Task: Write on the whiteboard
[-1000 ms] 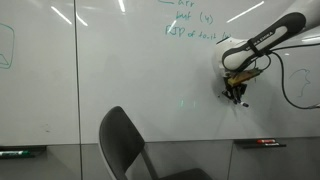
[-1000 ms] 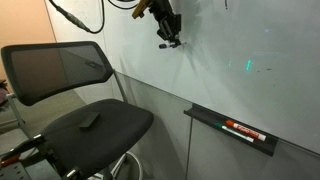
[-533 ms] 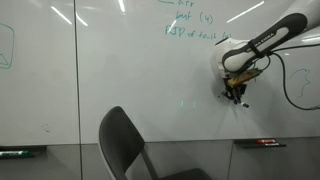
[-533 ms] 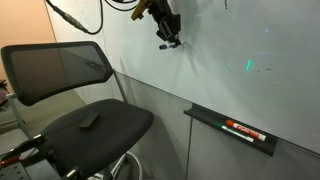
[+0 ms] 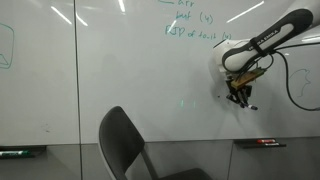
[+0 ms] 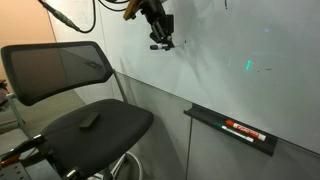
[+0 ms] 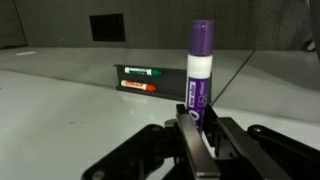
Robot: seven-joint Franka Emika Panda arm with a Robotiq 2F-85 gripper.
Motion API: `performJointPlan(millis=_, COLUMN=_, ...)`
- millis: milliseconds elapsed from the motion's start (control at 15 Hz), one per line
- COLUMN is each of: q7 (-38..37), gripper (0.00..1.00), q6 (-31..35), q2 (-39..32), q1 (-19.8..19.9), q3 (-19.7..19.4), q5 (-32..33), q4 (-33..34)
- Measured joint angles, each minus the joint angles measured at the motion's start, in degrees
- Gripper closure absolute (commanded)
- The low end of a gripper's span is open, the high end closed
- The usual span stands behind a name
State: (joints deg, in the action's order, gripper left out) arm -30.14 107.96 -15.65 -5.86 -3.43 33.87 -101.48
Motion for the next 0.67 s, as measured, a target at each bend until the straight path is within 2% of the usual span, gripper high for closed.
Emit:
performJointPlan(millis=333, q7=2.09, gripper=0.89, q6=-1.85, q2=-0.39, q1=-0.80, q3=2.92, q5=-3.48, q4=-3.83)
performJointPlan(millis=667, q7=1.86, gripper=0.89, q6=3.20, q2=-1.87, q1=-3.85, q3=4.20, q5=-0.89, q4=-4.47)
